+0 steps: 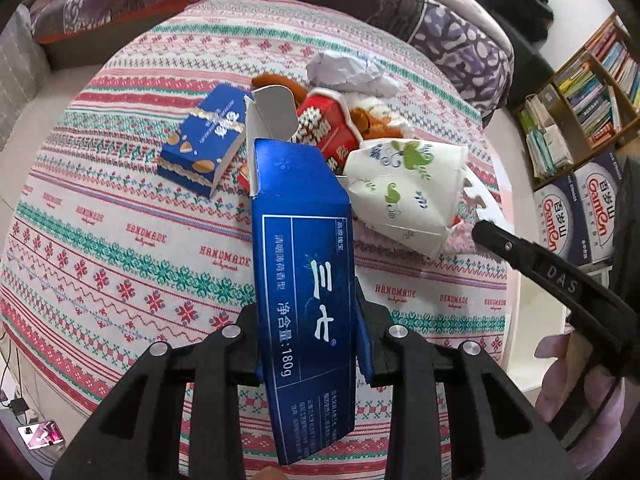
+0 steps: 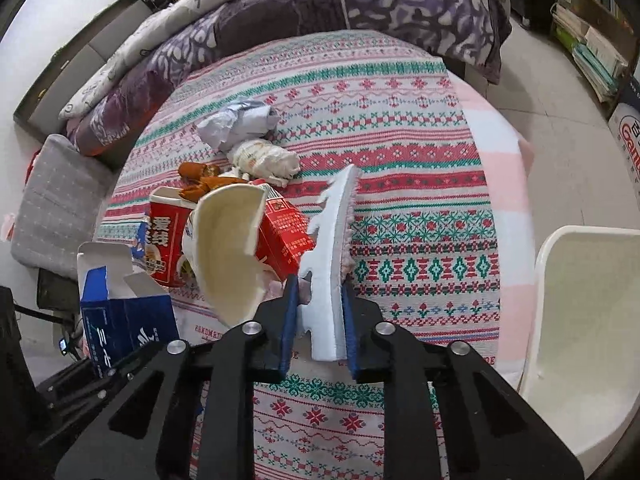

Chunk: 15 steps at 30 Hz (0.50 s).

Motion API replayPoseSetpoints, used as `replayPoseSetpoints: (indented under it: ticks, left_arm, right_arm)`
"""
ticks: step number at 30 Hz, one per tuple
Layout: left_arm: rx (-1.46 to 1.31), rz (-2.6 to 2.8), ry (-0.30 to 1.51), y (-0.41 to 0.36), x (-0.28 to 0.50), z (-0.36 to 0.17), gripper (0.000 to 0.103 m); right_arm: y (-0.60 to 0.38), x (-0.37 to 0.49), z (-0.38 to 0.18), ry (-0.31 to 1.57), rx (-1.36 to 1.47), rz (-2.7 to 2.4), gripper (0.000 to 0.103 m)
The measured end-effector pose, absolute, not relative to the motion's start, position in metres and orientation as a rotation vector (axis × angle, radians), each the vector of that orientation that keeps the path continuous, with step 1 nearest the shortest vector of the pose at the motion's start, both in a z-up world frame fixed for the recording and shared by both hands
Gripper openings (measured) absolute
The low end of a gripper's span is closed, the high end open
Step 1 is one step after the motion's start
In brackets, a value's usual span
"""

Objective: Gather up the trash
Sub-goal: 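Carry the comb to the white bin and open the right gripper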

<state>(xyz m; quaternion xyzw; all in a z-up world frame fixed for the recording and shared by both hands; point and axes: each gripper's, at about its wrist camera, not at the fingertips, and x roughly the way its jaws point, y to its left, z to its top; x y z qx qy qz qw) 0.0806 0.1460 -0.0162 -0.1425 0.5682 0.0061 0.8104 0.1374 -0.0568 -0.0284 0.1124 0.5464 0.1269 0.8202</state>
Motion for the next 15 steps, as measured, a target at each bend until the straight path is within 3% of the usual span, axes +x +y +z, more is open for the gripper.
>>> replayPoseSetpoints:
  ticks: [15]
  left_arm:
    - [-0.286, 0.011, 1.072, 0.143, 0.081, 0.018, 0.032]
  right_arm:
    - [-0.080, 0.123, 0.000, 1.025, 0.388, 0.292, 0.019]
